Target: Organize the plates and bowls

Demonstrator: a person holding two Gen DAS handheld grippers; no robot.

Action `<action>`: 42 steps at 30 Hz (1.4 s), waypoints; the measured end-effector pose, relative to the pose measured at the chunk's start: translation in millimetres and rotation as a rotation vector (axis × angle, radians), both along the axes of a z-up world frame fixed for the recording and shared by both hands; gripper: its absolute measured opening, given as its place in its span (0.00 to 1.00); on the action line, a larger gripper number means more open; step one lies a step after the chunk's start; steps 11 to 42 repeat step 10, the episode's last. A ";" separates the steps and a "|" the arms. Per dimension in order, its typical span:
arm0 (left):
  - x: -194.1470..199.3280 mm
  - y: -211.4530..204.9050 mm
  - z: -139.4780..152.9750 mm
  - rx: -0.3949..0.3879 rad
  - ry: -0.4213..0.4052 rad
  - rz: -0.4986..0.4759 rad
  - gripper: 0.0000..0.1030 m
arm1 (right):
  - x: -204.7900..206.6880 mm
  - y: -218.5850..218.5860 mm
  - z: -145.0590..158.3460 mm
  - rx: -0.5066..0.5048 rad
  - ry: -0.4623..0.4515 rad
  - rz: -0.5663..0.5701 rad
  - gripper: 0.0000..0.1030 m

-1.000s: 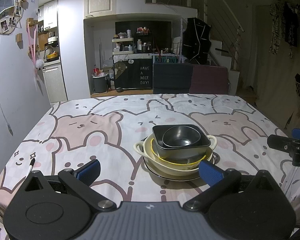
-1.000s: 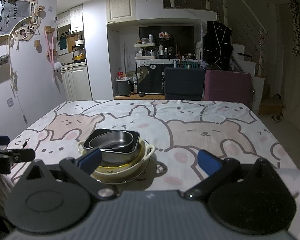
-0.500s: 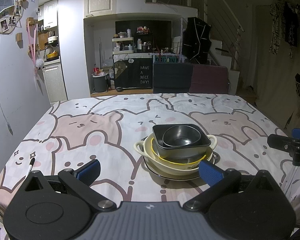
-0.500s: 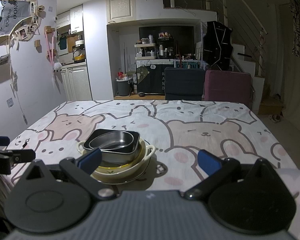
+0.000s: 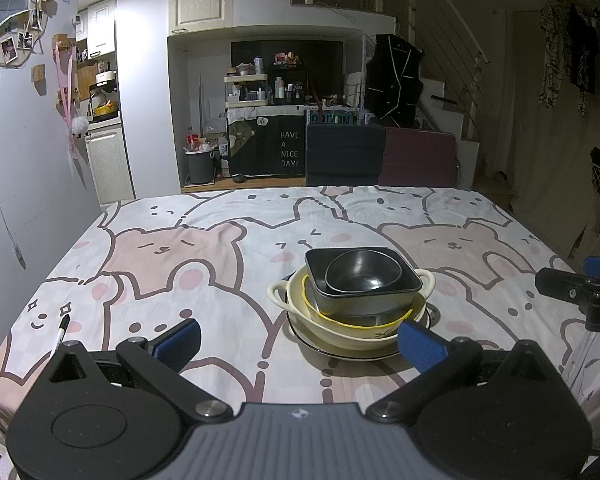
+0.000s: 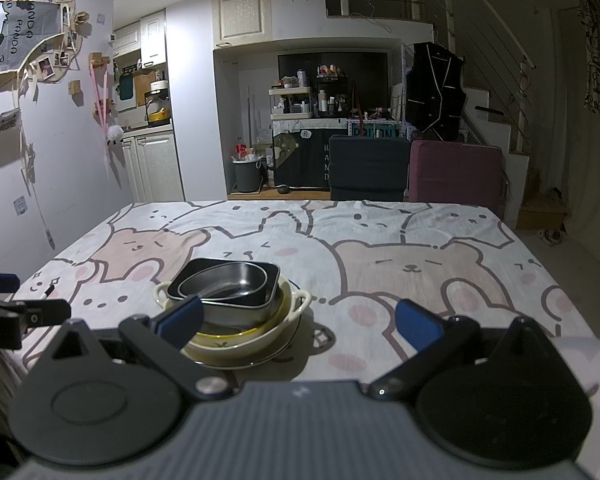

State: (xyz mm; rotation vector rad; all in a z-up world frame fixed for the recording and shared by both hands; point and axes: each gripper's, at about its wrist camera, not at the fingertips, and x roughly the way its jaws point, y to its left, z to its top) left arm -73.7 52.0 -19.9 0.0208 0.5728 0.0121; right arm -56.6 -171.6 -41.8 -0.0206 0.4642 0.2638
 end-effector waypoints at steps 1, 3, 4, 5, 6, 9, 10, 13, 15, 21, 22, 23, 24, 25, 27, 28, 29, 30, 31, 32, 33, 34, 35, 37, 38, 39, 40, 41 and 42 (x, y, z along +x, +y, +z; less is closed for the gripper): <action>0.1 0.2 0.1 -0.001 0.000 0.000 1.00 | 0.1 0.1 0.0 0.000 0.000 0.000 1.00; 0.2 0.1 0.1 -0.001 0.000 0.001 1.00 | 0.0 0.0 0.0 0.000 0.000 0.000 1.00; 0.2 0.1 0.0 -0.001 0.001 0.001 1.00 | 0.1 0.2 -0.1 0.000 0.000 0.000 1.00; 0.3 0.2 0.1 -0.001 0.001 0.001 1.00 | 0.0 0.1 -0.1 0.000 0.000 0.000 1.00; 0.6 0.7 -0.4 -0.002 0.002 0.002 1.00 | -0.1 0.2 0.0 0.000 0.000 0.000 1.00; 1.0 1.4 -1.9 -0.009 0.005 0.005 1.00 | -0.2 0.3 0.0 0.000 0.000 0.000 1.00; 1.3 1.8 -3.1 -0.010 0.007 0.006 1.00 | 0.2 0.9 -0.2 0.000 0.000 0.000 1.00; 1.3 1.8 -3.1 -0.010 0.007 0.006 1.00 | 0.2 0.9 -0.2 0.000 0.000 0.000 1.00; 1.3 1.8 -3.1 -0.010 0.007 0.006 1.00 | 0.2 0.9 -0.2 0.000 0.000 0.000 1.00; 1.3 1.8 -3.1 -0.010 0.007 0.006 1.00 | 0.2 0.9 -0.2 0.000 0.000 0.000 1.00; 1.3 1.8 -3.1 -0.010 0.007 0.006 1.00 | 0.2 0.9 -0.2 0.000 0.000 0.000 1.00; 1.3 1.8 -3.1 -0.010 0.007 0.006 1.00 | 0.2 0.9 -0.2 0.000 0.000 0.000 1.00; 1.3 1.8 -3.1 -0.010 0.007 0.006 1.00 | 0.2 0.9 -0.2 0.000 0.000 0.000 1.00; 1.3 1.8 -3.1 -0.010 0.007 0.006 1.00 | 0.2 0.9 -0.2 0.000 0.000 0.000 1.00; 1.3 1.8 -3.1 -0.010 0.007 0.006 1.00 | 0.2 0.9 -0.2 0.000 0.000 0.000 1.00; 1.3 1.8 -3.1 -0.010 0.007 0.006 1.00 | 0.2 0.9 -0.2 0.000 0.000 0.000 1.00; 1.3 1.8 -3.1 -0.010 0.007 0.006 1.00 | 0.2 0.9 -0.2 0.000 0.000 0.000 1.00; 1.3 1.8 -3.1 -0.010 0.007 0.006 1.00 | 0.2 0.9 -0.2 0.000 0.000 0.000 1.00; 1.3 1.8 -3.1 -0.010 0.007 0.006 1.00 | 0.2 0.9 -0.2 0.000 0.000 0.000 1.00; 1.3 1.8 -3.1 -0.010 0.007 0.006 1.00 | 0.2 0.9 -0.2 0.000 0.000 0.000 1.00; 1.3 1.8 -3.1 -0.010 0.007 0.006 1.00 | 0.2 0.9 -0.2 0.000 0.000 0.000 1.00; 1.3 1.8 -3.1 -0.010 0.007 0.006 1.00 | 0.2 0.9 -0.2 0.000 0.000 0.000 1.00; 1.3 1.8 -3.1 -0.010 0.007 0.006 1.00 | 0.2 0.9 -0.2 0.000 0.000 0.000 1.00; 1.3 1.8 -3.1 -0.010 0.007 0.006 1.00 | 0.2 0.9 -0.2 0.000 0.000 0.000 1.00; 1.3 1.8 -3.1 -0.010 0.007 0.006 1.00 | 0.2 0.9 -0.2 0.000 0.000 0.000 1.00; 1.3 1.8 -3.1 -0.010 0.007 0.006 1.00 | 0.2 0.9 -0.2 0.000 0.000 0.000 1.00; 1.3 1.8 -3.1 -0.010 0.007 0.006 1.00 | 0.2 0.9 -0.2 0.000 0.000 0.000 1.00; 1.3 1.8 -3.1 -0.010 0.007 0.006 1.00 | 0.2 0.9 -0.2 0.000 0.000 0.000 1.00; 1.3 1.8 -3.1 -0.010 0.007 0.006 1.00 | 0.2 0.9 -0.2 0.000 0.000 0.000 1.00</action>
